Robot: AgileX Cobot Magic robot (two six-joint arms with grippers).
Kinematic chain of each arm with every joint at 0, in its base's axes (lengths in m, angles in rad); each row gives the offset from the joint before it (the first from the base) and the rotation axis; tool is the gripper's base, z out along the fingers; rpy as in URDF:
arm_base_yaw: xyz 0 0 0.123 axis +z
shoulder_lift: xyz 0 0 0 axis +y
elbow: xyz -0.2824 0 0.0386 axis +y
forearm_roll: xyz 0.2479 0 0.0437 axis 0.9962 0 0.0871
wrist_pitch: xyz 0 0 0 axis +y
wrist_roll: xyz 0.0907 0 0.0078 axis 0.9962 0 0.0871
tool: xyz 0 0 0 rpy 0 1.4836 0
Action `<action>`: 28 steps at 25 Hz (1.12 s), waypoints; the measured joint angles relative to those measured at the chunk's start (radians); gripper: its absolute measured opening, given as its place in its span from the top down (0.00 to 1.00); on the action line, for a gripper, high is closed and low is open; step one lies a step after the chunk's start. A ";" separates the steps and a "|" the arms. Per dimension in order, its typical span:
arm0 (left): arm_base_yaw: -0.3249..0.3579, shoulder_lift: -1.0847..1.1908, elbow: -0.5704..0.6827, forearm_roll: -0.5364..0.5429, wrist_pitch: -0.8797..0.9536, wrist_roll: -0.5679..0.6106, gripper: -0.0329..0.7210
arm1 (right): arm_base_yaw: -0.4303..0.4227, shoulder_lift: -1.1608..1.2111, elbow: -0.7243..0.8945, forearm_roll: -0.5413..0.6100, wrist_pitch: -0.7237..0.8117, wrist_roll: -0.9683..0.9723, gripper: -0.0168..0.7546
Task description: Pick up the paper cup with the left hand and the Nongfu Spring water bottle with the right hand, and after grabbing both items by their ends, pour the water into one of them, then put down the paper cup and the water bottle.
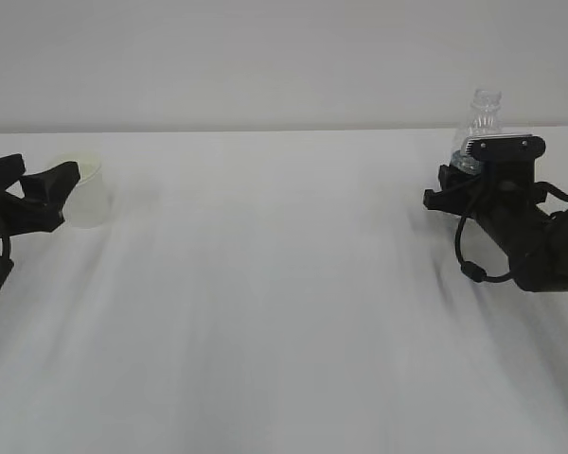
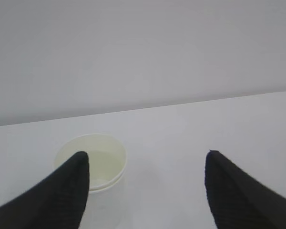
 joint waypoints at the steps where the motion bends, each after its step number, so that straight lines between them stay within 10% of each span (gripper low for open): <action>1: 0.000 0.000 0.000 0.001 0.000 0.000 0.24 | 0.000 0.005 0.000 0.000 -0.017 0.000 0.46; 28: 0.000 0.000 0.000 0.016 -0.002 0.000 0.25 | 0.000 0.024 0.000 0.005 -0.115 -0.016 0.44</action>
